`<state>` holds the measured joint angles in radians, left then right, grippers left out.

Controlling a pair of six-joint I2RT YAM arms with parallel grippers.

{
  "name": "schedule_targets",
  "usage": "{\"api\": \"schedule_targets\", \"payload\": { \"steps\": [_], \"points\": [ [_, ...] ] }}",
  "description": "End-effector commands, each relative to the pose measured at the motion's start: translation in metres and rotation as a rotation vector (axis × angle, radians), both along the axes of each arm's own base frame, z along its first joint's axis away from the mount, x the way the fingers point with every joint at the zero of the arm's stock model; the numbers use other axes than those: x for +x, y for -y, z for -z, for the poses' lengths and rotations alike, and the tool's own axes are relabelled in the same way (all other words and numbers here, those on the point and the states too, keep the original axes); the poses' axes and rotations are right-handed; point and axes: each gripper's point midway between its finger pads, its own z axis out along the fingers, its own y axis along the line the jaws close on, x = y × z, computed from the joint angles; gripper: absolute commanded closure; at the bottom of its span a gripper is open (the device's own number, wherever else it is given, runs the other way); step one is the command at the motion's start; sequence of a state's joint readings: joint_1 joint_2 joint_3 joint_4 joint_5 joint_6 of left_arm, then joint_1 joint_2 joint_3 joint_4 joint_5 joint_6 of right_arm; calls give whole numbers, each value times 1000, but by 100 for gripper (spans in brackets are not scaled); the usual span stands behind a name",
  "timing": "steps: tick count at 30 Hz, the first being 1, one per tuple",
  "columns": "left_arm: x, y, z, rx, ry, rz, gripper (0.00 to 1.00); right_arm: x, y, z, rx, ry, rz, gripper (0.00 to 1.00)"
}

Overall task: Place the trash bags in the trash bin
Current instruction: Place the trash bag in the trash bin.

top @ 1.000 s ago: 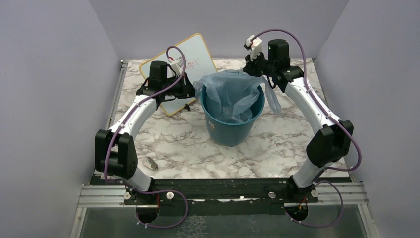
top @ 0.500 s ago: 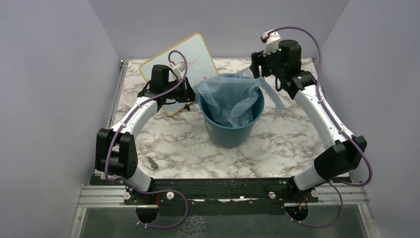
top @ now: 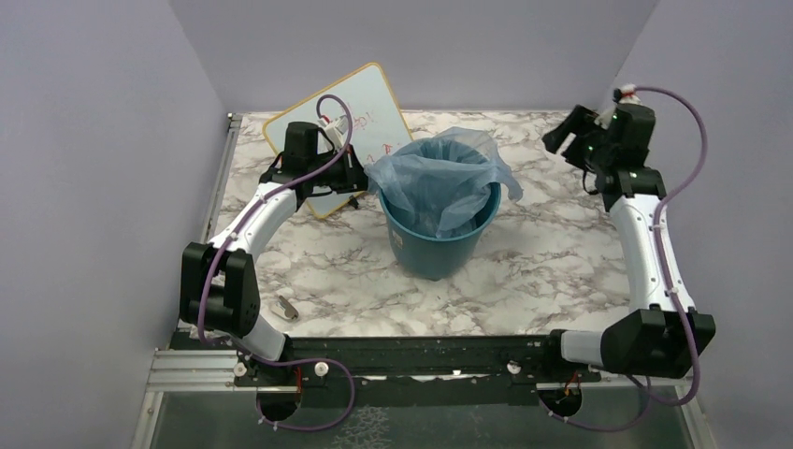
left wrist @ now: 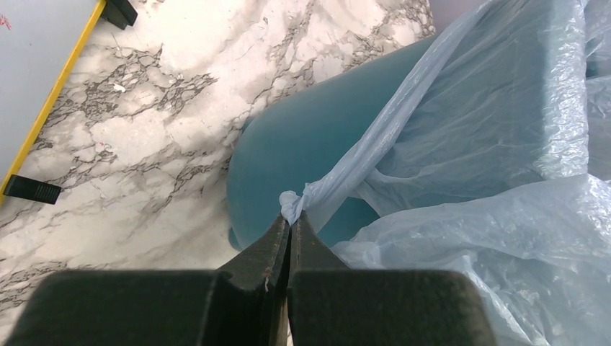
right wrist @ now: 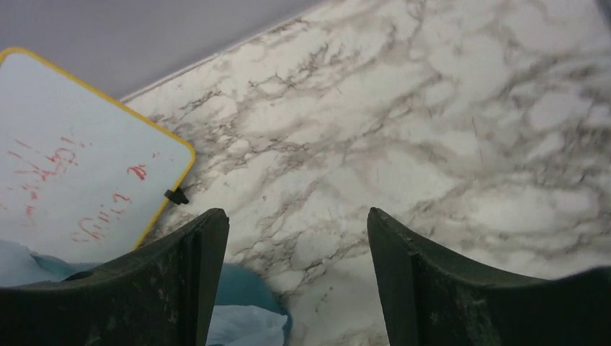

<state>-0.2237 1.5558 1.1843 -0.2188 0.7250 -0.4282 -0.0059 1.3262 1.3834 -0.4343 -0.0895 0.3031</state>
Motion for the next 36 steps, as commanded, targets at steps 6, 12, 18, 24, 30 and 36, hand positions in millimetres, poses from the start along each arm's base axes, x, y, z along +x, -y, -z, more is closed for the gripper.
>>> {"api": "schedule_targets", "payload": {
  "steps": [6, 12, 18, 24, 30, 36],
  "points": [
    [-2, 4, -21, -35, 53, 30, 100, -53, -37, 36, 584, -148, -115, 24],
    [-3, 3, -21, -34, 51, 29, 100, -66, -45, 62, 646, -228, -115, 24],
    [-5, 2, -16, -28, 42, 26, 100, -80, -65, 96, 752, -378, -192, 29],
    [-13, -1, 4, -10, 1, 16, 100, -104, -84, 138, 826, -480, -323, 40],
    [-23, -4, 26, -1, -46, 19, 100, -108, -92, 169, 795, -576, -385, 40],
    [-23, -2, 25, -9, -47, 30, 100, -110, -91, 184, 724, -608, -355, 40]
  ]
}}
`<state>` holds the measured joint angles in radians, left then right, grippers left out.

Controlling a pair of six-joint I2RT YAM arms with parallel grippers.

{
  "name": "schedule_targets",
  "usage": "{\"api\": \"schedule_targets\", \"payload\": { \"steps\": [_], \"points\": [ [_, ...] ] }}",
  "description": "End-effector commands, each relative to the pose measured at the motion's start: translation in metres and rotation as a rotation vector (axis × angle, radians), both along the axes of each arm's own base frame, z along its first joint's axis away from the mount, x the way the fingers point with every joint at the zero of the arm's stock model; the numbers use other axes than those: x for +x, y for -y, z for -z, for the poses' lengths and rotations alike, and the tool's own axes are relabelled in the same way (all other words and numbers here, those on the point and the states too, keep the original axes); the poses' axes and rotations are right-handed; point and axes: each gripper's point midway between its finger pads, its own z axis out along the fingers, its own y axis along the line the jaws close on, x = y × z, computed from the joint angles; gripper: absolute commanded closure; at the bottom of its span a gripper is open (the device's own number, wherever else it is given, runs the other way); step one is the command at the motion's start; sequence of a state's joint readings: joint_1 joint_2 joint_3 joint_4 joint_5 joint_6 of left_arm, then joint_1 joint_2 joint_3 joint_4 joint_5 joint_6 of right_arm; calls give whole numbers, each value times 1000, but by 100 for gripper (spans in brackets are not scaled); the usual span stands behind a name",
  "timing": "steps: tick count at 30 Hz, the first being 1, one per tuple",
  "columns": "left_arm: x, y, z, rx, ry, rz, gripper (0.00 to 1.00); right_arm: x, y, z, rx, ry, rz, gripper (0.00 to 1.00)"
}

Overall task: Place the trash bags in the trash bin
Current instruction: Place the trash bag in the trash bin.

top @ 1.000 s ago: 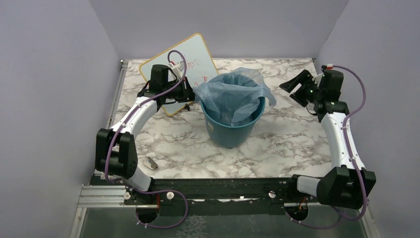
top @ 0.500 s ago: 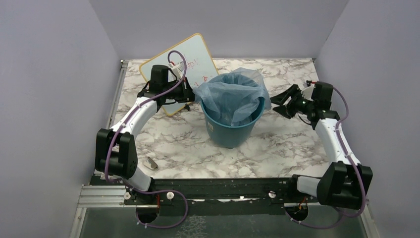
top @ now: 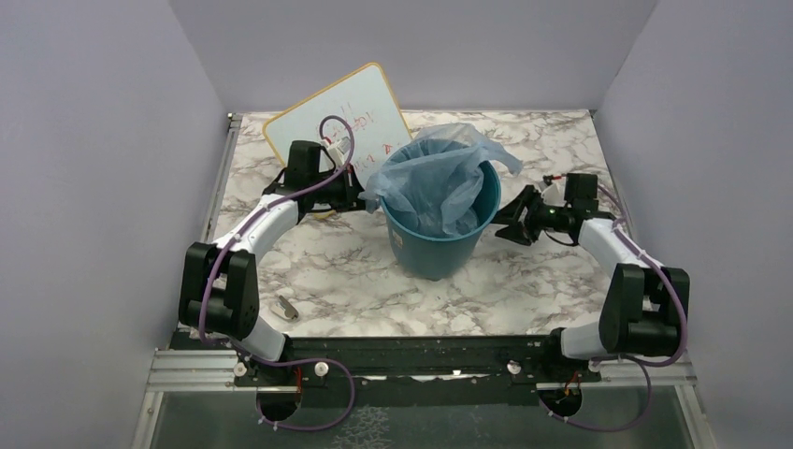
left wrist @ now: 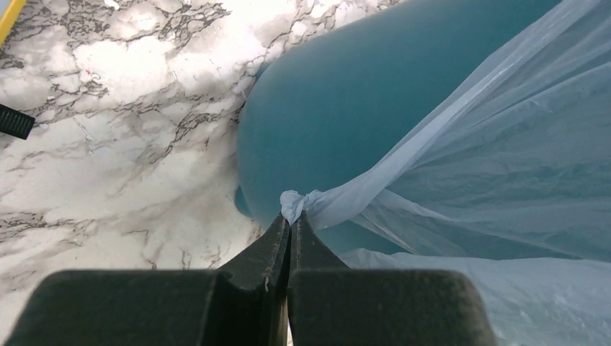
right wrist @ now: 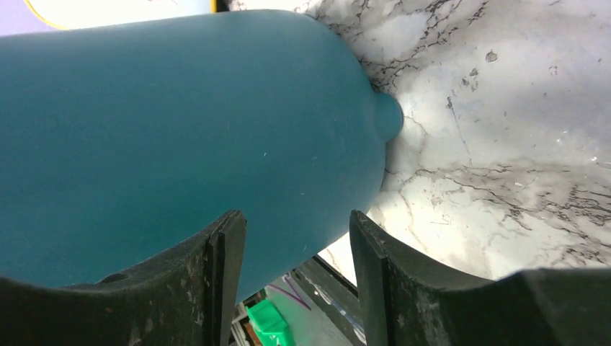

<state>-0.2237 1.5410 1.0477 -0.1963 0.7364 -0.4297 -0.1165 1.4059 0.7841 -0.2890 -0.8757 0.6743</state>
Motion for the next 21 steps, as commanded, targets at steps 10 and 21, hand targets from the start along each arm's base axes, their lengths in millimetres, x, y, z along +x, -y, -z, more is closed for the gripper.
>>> {"api": "schedule_targets", "payload": {
  "steps": [10, 21],
  "points": [
    [10, 3, -49, -29, 128, 20, 100, 41, 95, -90, -506, 318, 494, 26],
    [12, 3, -54, -25, 140, 27, 100, 52, 63, -138, -158, 248, 557, 20]
  ]
}}
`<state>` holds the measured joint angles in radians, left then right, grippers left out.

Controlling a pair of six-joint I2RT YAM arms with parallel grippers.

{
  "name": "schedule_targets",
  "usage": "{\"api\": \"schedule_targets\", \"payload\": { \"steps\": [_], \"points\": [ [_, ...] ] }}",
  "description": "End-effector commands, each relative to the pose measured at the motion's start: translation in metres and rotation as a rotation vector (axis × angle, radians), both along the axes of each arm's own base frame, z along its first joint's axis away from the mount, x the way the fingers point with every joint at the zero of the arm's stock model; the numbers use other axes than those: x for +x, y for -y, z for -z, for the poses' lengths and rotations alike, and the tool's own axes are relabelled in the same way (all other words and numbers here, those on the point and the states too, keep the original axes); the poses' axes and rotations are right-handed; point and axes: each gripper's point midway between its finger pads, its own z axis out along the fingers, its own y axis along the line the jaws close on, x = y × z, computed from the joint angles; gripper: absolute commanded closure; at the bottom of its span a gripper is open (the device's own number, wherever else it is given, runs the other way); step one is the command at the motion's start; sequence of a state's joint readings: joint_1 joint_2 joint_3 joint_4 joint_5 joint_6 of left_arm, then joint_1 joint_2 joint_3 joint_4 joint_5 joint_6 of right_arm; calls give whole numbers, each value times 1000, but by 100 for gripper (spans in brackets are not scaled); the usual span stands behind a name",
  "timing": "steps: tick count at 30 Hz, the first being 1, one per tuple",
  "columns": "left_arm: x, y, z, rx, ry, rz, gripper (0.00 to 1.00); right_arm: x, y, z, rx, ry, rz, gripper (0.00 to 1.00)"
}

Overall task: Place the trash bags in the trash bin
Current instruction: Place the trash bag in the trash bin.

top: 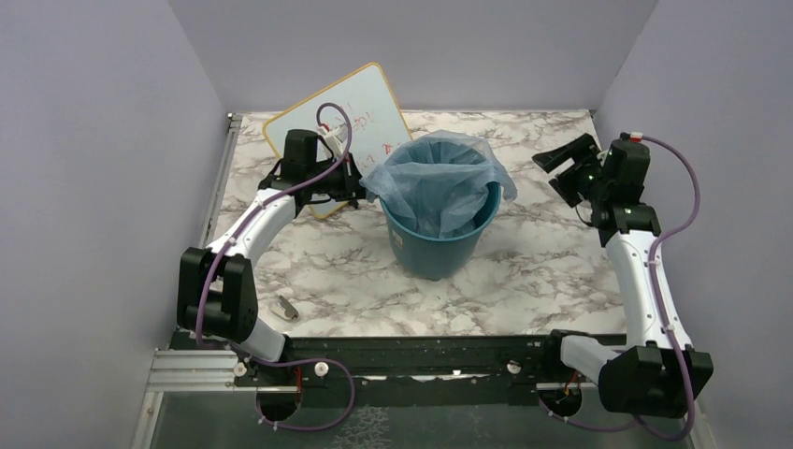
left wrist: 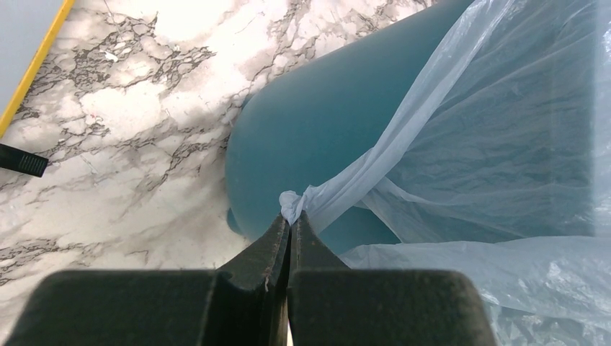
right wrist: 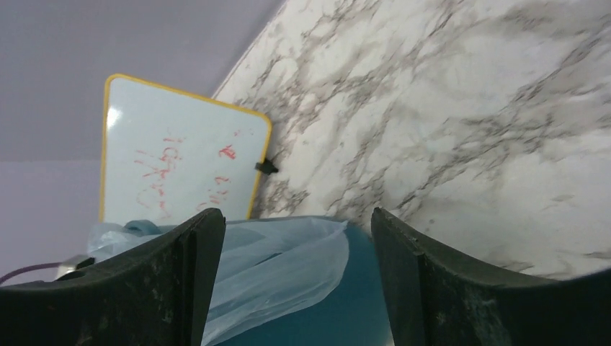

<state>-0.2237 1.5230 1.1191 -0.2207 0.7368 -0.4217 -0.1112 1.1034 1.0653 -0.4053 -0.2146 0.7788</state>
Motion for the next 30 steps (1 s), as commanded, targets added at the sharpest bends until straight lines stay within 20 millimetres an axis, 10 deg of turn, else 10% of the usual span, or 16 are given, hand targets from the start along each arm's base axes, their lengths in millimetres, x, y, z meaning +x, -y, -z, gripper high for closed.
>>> {"api": "schedule_targets", "payload": {
  "steps": [1, 15, 25, 30],
  "points": [
    [4, 1, -24, -13, 71, 23, 100, -5, -41, 7, 341, -61, -87, 20],
    [5, 2, -24, -13, 65, 26, 100, -10, -77, 59, 783, -261, -118, 16],
    [2, 1, -24, -10, 66, 22, 100, -19, -81, 75, 830, -287, -115, 67],
    [1, 1, -24, -9, 62, 22, 100, -27, -83, 74, 827, -289, -130, 57]
  ]
}}
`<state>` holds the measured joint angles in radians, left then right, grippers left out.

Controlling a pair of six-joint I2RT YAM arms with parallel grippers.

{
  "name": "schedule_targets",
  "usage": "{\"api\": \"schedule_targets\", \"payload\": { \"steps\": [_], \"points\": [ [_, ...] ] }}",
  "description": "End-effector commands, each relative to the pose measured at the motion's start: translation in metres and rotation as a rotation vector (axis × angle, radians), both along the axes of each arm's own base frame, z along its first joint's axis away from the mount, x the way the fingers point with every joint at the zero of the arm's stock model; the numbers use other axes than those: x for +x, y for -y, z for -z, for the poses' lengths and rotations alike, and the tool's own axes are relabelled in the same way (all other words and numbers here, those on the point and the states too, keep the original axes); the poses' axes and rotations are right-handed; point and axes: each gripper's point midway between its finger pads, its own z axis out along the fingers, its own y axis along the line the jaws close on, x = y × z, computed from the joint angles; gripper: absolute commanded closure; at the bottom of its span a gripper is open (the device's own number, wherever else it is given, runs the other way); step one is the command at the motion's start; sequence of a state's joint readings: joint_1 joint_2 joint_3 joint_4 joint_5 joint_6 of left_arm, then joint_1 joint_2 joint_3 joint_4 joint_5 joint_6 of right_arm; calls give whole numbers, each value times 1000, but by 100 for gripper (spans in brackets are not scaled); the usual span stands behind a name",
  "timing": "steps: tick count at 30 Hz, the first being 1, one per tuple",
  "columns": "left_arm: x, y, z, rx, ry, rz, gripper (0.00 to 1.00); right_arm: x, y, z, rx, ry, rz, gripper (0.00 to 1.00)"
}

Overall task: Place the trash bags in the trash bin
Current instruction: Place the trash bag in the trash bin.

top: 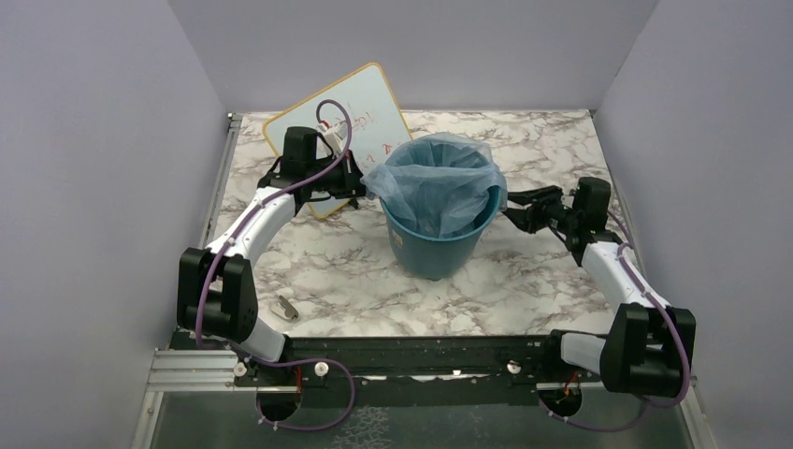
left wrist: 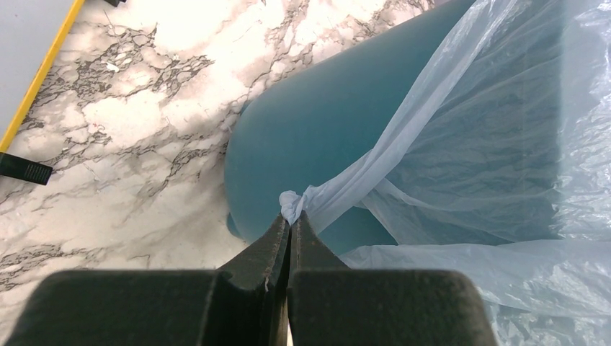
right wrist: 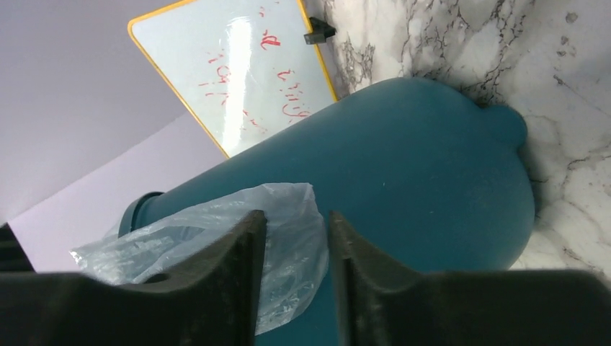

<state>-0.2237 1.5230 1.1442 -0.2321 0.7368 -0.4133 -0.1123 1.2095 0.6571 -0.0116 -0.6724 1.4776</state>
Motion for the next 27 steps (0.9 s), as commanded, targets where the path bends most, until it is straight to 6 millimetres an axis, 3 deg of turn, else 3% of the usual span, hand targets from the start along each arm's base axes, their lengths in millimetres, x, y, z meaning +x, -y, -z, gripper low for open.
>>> {"api": "schedule_targets", "payload": {
  "steps": [1, 4, 7, 11, 15, 17, 20, 27],
  "points": [
    [-2, 0, -16, -10, 43, 19, 100, -7, -5, -16, 21, 59, -33, 63],
    [-3, 0, -16, -10, 42, 18, 100, -10, -6, -16, 27, 68, -34, 84],
    [-3, 0, -17, -11, 42, 16, 100, -11, -9, -16, 56, 86, -46, 99],
    [-2, -2, -13, 2, 39, 5, 100, -9, -3, -3, -18, 76, -31, 100],
    [-1, -5, 6, 28, 7, -10, 100, -8, 6, 41, -162, 1, -51, 100],
    [-3, -5, 17, 36, -22, -6, 100, -15, 4, 65, -179, -71, -103, 100],
    [-5, -6, 32, 47, -53, -5, 100, -24, -4, 86, -150, -88, -177, 99],
    [-10, -7, 43, 56, -75, -1, 100, -37, -6, 104, -224, -78, -289, 99]
  ]
}}
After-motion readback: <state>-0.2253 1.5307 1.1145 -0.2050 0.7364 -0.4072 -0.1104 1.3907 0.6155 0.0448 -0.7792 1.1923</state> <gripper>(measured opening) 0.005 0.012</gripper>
